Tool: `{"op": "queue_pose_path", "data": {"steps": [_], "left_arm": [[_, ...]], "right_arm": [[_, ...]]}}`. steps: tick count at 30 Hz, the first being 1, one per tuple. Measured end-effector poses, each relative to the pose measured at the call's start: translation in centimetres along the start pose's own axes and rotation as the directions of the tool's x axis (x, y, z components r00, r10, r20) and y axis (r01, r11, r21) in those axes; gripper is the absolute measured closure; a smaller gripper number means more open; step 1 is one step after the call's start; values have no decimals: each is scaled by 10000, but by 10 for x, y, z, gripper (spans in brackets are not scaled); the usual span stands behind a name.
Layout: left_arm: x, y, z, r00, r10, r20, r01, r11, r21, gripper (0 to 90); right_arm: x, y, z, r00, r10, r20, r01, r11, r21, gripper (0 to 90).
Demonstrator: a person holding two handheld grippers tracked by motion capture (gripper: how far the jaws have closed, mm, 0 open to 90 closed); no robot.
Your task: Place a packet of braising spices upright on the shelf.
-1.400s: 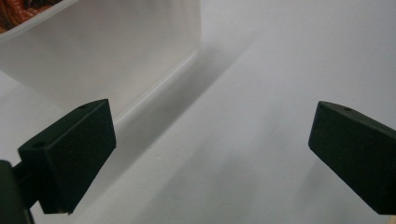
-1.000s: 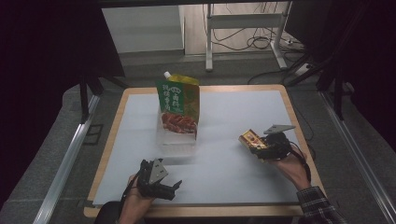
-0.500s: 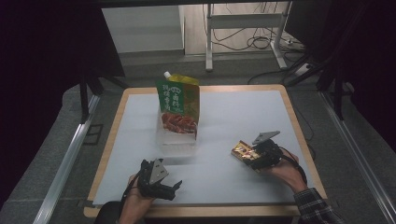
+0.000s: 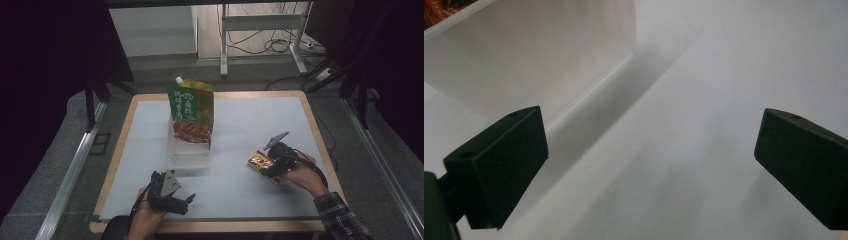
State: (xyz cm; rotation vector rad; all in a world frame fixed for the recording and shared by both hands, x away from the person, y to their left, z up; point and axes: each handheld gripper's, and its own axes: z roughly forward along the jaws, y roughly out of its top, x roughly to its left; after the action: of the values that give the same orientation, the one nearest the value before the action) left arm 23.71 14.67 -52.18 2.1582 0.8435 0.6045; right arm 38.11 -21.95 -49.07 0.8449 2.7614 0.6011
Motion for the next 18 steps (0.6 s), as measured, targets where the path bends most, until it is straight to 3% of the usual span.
{"op": "queue_pose_path", "data": {"steps": [7, 14, 18], "left_arm": [[0, 0, 0, 10000, 26, 14, -26, 10000, 21, 4], [-1, 0, 1, 10000, 54, 21, -54, 10000, 36, 4], [-1, 0, 0, 10000, 40, 24, -40, 10000, 22, 4]], "right_arm": [[-3, 19, 7, 9994, 294, -188, -281, 9973, 679, 255], [-3, 30, 22, 9991, 401, -121, -378, 9878, 1513, 252], [-1, 32, 24, 9989, 463, -4, -456, 9855, 1633, 309]]}}
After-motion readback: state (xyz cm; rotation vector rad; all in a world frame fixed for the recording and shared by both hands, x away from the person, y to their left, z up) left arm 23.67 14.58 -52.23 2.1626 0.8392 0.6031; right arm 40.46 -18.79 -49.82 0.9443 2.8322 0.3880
